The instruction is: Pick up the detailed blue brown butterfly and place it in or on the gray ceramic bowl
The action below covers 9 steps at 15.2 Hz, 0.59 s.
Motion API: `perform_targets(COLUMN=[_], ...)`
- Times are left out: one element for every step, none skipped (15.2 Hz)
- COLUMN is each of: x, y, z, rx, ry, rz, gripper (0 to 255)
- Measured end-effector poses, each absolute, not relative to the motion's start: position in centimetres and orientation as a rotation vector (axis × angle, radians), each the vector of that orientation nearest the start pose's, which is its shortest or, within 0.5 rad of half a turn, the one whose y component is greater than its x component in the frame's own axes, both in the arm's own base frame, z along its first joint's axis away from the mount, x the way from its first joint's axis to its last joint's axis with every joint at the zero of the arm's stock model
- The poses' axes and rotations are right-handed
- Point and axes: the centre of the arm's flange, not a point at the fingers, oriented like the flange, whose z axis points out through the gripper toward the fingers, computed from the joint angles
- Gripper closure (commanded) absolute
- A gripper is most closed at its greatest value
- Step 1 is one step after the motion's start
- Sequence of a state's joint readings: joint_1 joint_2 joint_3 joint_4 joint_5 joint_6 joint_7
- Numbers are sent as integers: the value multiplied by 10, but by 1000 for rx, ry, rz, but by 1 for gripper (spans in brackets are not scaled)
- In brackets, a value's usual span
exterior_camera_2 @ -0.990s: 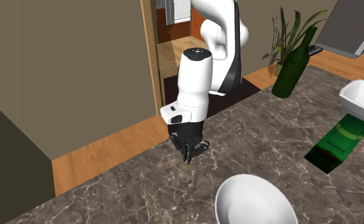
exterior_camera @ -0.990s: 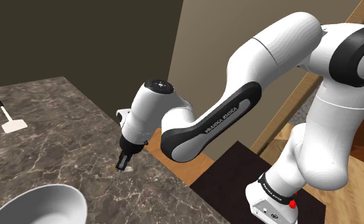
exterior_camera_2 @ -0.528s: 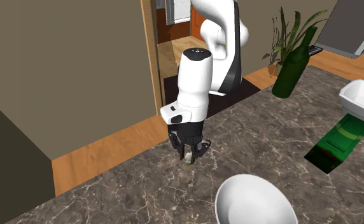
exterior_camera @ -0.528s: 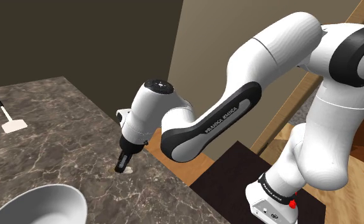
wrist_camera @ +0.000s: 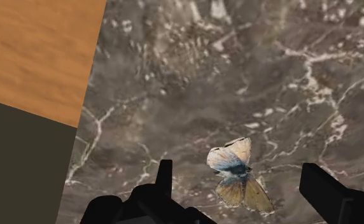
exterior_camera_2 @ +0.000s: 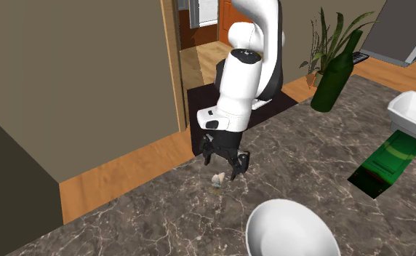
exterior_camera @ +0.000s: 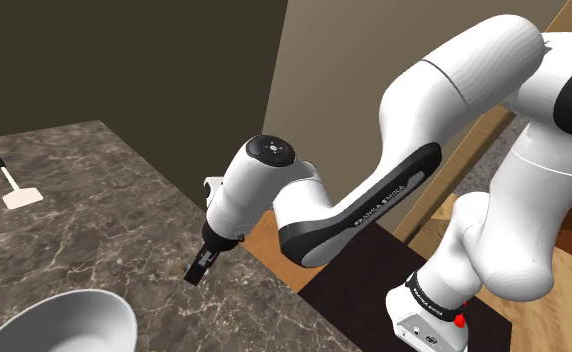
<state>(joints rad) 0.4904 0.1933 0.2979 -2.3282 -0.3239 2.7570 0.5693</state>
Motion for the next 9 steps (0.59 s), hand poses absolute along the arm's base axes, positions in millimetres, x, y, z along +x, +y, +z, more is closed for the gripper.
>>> perform_targets(x=[374, 373, 376, 376, 376, 376, 377, 377, 377], y=[394, 394, 395, 395, 395, 395, 395, 395, 395], z=[278, 273, 266, 263, 261, 261, 260, 260, 260], rx=[-2949, -2950, -2950, -2950, -2950, -2950, -2950, -2950, -2950], ry=[-739, -737, -737, -736, -737, -737, -737, -737, -737], rz=[-394, -394, -394, -394, -394, -394, -394, -394, -395], gripper=[0, 0, 0, 0, 0, 0, 0, 0, 0])
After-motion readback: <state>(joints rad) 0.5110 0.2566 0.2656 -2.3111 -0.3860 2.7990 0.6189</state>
